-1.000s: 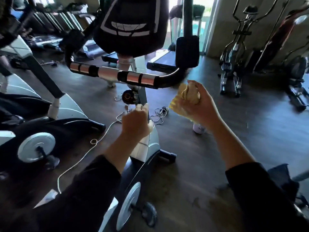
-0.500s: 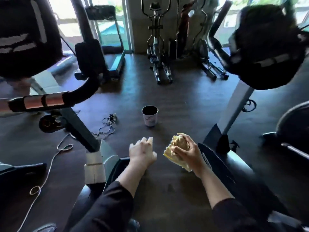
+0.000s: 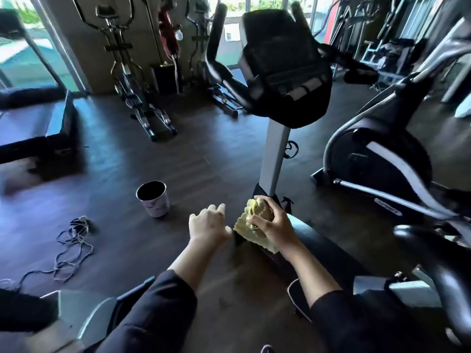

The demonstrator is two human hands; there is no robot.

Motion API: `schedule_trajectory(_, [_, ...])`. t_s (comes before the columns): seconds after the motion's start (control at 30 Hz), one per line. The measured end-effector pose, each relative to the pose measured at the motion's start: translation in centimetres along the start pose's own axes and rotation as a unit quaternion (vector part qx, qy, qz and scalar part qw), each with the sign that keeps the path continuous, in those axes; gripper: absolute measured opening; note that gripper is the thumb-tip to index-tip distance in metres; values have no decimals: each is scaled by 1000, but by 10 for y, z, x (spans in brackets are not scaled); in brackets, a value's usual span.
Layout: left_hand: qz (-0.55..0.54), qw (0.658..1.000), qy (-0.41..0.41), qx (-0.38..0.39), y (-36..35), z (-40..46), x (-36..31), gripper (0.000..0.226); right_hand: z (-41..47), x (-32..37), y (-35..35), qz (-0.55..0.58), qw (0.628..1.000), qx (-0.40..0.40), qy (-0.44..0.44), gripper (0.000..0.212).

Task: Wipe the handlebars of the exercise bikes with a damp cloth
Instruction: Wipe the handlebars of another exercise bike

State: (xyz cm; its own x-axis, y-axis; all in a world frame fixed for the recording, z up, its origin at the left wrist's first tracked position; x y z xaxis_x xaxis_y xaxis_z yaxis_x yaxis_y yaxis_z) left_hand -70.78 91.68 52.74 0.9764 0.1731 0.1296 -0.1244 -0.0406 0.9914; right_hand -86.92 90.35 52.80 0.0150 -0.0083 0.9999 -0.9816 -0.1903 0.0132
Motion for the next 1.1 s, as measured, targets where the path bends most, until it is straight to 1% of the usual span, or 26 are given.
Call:
schedule_trajectory(0.13, [-2,1000,1,-19,12,55,-6,54,54,5,9,6,1000,-14,17,50])
schedule_trajectory(0.23, [-4,999,11,-36,20,95,-4,54,95,12,10,18,1000,1,24,42])
schedule_trajectory(0.37, [-9,998,36,-45,27,139,6,56,144,15,-1,-24,999,36,30,49])
schedule_trajectory(0.43, [-15,998,48,-37,23,158,13,55,167,16,-10,-35,997,57,36,52])
schedule_trajectory(0.53, [-16,998,60,-14,9,184,28,54,198,13,-25,-40,996,70,37,66])
schedule_trajectory(0.57, [-15,998,64,-5,3,192,34,55,207,12,-31,-45,995,77,35,66])
schedule_trajectory(0.67, [-18,997,73,17,-14,222,57,56,241,-2,-51,-52,995,86,16,59])
schedule_trajectory(0.77, [-14,997,69,33,-32,258,84,54,282,-19,-78,-52,995,90,3,56])
schedule_trajectory(0.93, [0,997,59,49,-55,330,140,52,354,-37,-129,11,996,85,-35,46])
schedule_trajectory(1.0, [5,997,47,53,-60,359,159,52,379,-40,-144,15,996,69,-46,38])
schedule_trajectory(1.1, [15,999,23,47,-60,406,182,54,415,-43,-158,0,999,33,-36,41])
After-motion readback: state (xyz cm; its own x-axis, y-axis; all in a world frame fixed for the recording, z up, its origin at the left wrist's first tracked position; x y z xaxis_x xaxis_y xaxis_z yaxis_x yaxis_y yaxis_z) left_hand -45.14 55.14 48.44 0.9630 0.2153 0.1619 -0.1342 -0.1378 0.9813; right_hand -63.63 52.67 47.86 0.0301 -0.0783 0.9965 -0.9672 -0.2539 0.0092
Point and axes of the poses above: each hand's wrist, its own z-axis towards the middle knuckle, its own y-axis out of the back of the hand, x = y × z, the point moved 4 cm from there along z, towards the middle knuckle, and after that the axes turned 11 degrees about z, right-handed, at the moved point
